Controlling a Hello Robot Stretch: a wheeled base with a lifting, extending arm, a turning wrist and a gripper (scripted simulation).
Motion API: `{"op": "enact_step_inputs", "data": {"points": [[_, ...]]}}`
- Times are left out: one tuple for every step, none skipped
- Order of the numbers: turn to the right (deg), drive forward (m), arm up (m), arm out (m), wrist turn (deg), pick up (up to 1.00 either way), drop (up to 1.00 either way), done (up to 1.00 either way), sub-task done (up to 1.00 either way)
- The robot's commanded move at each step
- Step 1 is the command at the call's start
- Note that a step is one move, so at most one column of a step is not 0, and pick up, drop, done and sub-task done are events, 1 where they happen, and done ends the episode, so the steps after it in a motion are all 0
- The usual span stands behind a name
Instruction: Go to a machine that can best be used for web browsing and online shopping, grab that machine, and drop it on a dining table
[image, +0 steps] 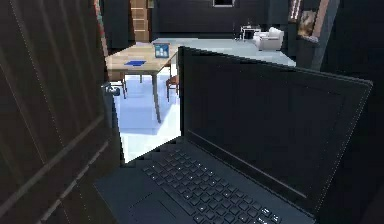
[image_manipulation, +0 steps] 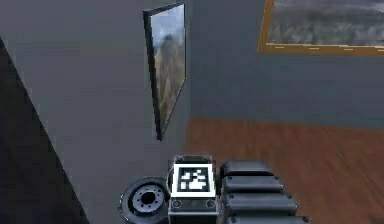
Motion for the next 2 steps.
{"op": "enact_step_inputs", "data": {"points": [[0.0, 1.00, 0.00, 0.00, 0.0, 0.00, 0.00, 0.00, 0.00], [0.0, 1.00, 0.00, 0.00, 0.0, 0.00, 0.00, 0.00, 0.00]]}}
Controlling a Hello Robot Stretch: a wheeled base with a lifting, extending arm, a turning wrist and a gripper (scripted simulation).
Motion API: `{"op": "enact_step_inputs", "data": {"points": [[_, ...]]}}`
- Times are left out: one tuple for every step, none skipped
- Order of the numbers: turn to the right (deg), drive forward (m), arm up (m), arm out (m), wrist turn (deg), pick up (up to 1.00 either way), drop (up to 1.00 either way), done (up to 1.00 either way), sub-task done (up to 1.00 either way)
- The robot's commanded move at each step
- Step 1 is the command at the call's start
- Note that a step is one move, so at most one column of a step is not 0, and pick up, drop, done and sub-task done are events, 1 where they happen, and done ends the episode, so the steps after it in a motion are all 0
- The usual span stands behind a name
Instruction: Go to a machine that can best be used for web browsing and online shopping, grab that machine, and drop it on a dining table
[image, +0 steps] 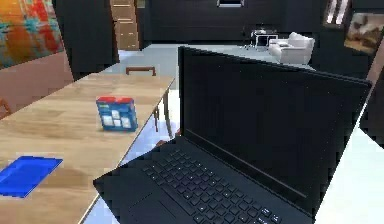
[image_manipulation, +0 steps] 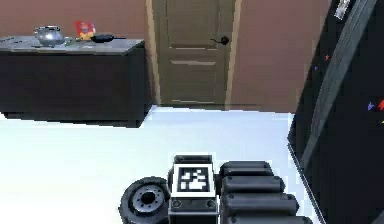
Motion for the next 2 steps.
{"op": "enact_step_inputs", "data": {"points": [[0.0, 0.75, 0.00, 0.00, 0.0, 0.00, 0.00, 0.00, 0.00], [45.0, 0.00, 0.00, 0.00, 0.0, 0.00, 0.00, 0.00, 0.00]]}}
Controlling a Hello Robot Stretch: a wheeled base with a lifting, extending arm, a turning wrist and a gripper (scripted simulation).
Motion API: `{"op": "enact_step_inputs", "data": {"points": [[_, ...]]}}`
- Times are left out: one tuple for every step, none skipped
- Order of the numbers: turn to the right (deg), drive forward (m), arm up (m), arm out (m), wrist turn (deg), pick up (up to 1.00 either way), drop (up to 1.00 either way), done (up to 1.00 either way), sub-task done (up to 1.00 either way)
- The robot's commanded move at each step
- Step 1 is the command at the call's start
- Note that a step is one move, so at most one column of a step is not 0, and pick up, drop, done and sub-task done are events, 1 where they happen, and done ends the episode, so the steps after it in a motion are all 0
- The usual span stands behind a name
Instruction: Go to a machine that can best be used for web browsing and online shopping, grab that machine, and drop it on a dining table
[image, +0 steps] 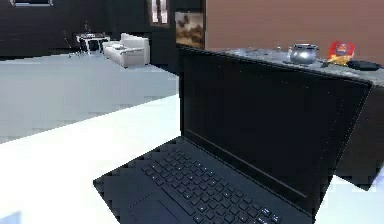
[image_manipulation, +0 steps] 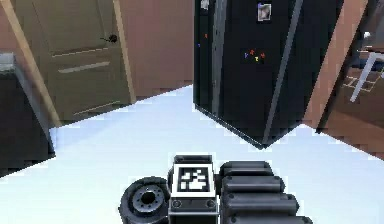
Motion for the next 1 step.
{"op": "enact_step_inputs", "data": {"points": [[6.0, 0.00, 0.00, 0.00, 0.0, 0.00, 0.00, 0.00, 0.00]]}}
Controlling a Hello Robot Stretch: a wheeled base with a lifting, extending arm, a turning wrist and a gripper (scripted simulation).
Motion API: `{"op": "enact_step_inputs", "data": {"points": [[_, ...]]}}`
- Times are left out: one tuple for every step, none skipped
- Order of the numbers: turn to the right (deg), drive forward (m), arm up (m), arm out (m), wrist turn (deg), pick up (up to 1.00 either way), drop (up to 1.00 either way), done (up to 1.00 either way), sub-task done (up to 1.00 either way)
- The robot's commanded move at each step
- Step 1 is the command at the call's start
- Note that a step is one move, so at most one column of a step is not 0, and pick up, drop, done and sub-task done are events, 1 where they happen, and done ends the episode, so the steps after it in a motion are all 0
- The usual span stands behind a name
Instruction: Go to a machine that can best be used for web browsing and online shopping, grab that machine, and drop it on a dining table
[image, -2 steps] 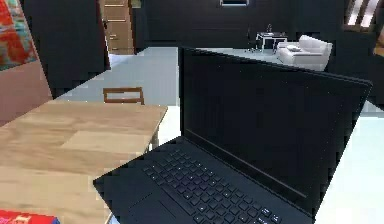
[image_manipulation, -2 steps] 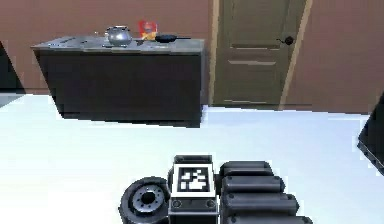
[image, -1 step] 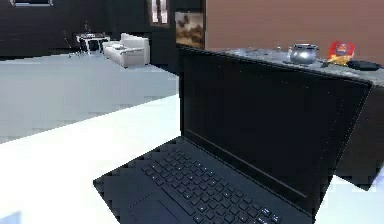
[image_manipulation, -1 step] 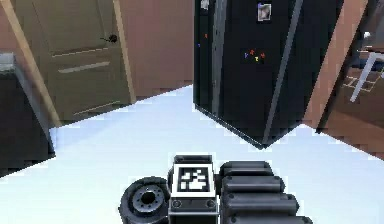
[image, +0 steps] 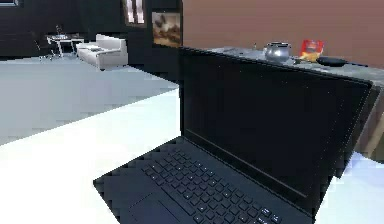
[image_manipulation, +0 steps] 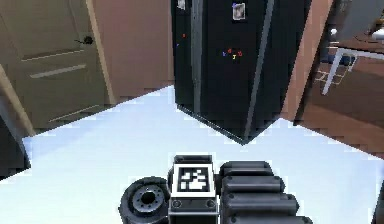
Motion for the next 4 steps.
{"op": "enact_step_inputs", "data": {"points": [[-45.0, 0.00, 0.00, 0.00, 0.0, 0.00, 0.00, 0.00, 0.00], [-12.0, 0.00, 0.00, 0.00, 0.0, 0.00, 0.00, 0.00, 0.00], [45.0, 0.00, 0.00, 0.00, 0.0, 0.00, 0.00, 0.00, 0.00], [24.0, 0.00, 0.00, 0.00, 0.0, 0.00, 0.00, 0.00, 0.00]]}}
